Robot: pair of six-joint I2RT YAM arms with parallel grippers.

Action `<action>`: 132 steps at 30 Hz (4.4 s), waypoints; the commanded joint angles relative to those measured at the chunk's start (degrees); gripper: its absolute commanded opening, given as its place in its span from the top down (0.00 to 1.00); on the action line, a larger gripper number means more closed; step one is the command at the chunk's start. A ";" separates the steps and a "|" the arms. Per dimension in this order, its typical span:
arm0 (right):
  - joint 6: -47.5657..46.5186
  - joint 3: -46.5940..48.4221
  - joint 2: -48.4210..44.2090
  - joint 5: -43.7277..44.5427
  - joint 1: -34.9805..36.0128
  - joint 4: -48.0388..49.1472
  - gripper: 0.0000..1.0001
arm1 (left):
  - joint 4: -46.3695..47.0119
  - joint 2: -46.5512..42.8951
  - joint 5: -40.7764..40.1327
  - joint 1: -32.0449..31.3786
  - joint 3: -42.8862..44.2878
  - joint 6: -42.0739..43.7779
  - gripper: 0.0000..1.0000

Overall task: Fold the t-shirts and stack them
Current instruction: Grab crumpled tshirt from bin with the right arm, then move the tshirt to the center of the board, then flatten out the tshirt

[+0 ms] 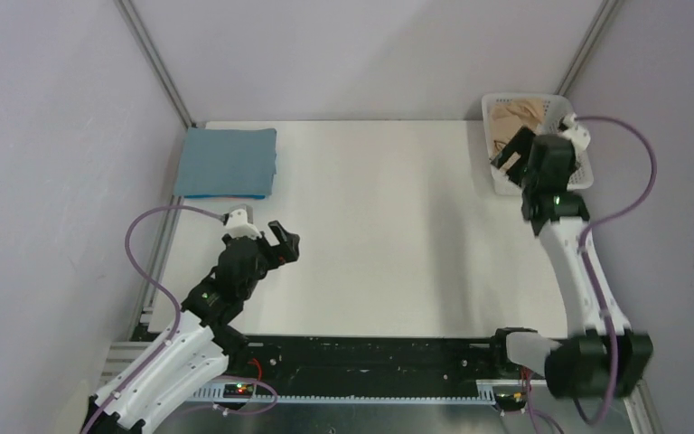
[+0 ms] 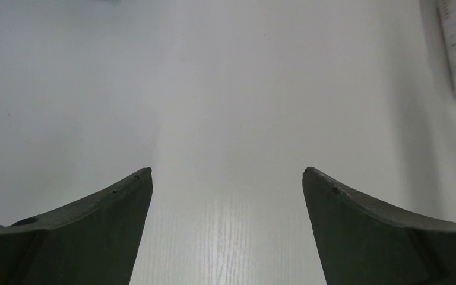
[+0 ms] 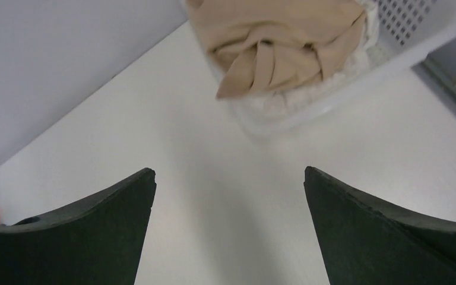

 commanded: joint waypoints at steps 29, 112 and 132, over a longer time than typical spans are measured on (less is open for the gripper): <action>2.79 57.65 59.57 -17.75 -12.94 -6.54 1.00 | 2.32 4.40 -6.74 -0.12 1.58 1.92 0.00; 16.15 -26.51 -23.14 1.99 30.89 -18.56 0.01 | -4.41 55.28 5.67 3.82 18.86 -8.91 1.00; 28.45 -43.60 -19.30 7.69 51.97 2.04 0.10 | -15.13 1.27 -8.57 3.37 13.74 -13.81 1.00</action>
